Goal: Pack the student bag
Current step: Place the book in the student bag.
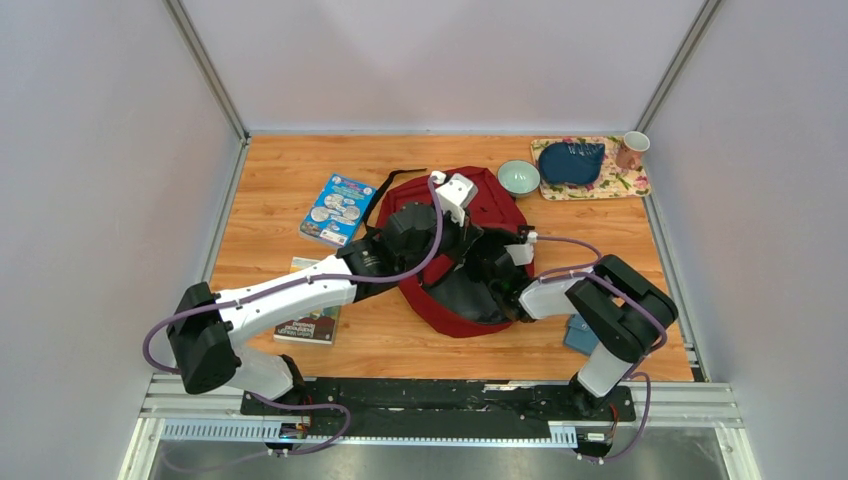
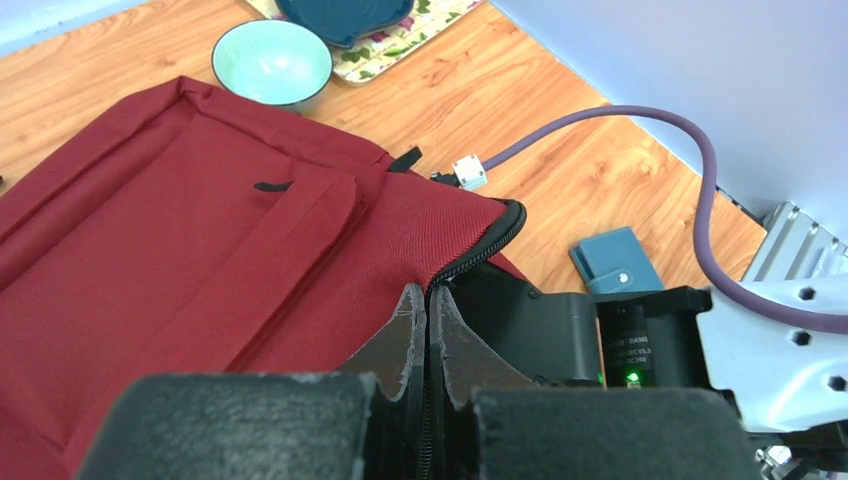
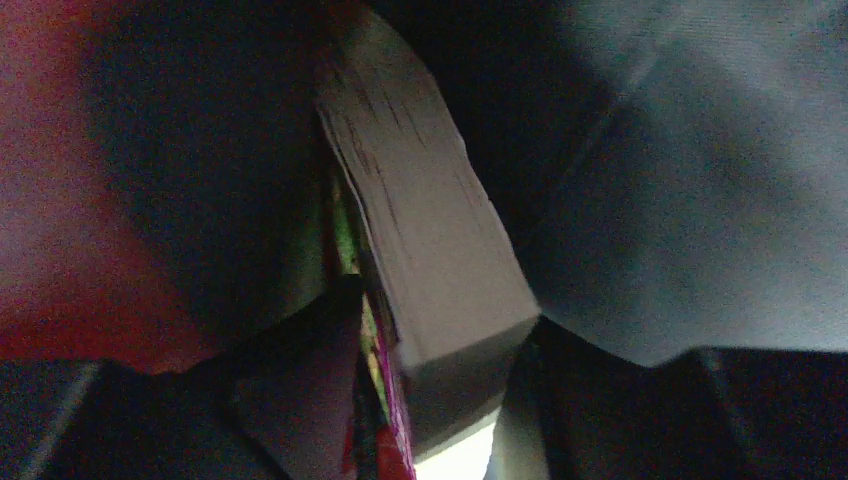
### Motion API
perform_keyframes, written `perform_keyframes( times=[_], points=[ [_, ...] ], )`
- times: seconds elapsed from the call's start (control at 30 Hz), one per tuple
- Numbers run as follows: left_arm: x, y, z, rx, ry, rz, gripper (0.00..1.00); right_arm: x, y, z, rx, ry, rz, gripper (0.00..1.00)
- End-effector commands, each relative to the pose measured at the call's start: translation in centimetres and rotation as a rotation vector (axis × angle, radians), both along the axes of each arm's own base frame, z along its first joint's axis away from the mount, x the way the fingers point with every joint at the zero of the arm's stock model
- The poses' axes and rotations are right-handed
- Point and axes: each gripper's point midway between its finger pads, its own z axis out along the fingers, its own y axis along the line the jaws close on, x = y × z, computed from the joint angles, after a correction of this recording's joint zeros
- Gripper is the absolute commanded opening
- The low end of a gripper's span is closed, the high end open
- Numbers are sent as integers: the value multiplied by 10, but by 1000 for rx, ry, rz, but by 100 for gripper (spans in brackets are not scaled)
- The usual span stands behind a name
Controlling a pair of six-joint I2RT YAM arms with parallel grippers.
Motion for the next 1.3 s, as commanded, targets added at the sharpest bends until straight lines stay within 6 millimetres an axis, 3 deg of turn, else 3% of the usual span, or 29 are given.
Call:
perform_keyframes(
  times=[0.0, 0.07, 0.2, 0.3, 0.33, 0.4, 0.57, 0.77, 0.87, 0.97, 1.0, 1.07, 1.1, 1.27],
  points=[
    [-7, 1, 40, -121, -49, -5, 0, 7, 2, -7, -9, 9, -20, 52],
    [-7, 1, 39, -117, -49, -6, 0, -3, 10, -14, -8, 28, 56, 54],
    [-6, 3, 32, -106, -40, 0, 0, -21, 32, -1, 15, -31, 262, 62],
    [-7, 5, 30, -102, -38, 3, 0, -31, 30, 1, -28, -38, 321, 89],
    [-7, 5, 28, -98, -36, 4, 0, -33, 29, 7, -35, -45, 329, 90],
    [-7, 8, 26, -93, -40, 9, 0, -41, 20, -2, -92, -8, 343, 91],
    [-7, 12, 23, -88, -40, 17, 0, -53, 10, 4, -155, 4, 366, 91],
    [-7, 13, 24, -84, -42, 16, 0, -73, 20, 1, -104, 64, 452, 89],
    [-7, 15, 22, -73, -41, 18, 0, -83, 15, -2, -101, 65, 459, 88],
    [-8, 16, 23, -78, -42, 17, 0, -88, 11, -5, -104, 57, 467, 84],
    [-9, 15, 23, -78, -42, 9, 0, -87, 11, -8, -103, 52, 468, 77],
    [-10, 14, 23, -80, -39, 5, 0, -84, 24, 4, -54, 5, 501, 72],
    [-10, 13, 22, -79, -38, 1, 0, -85, 30, -2, -46, 21, 530, 69],
    [-12, 12, 20, -79, -25, -10, 0, -62, 62, 12, 49, -33, 561, 62]
  ],
)
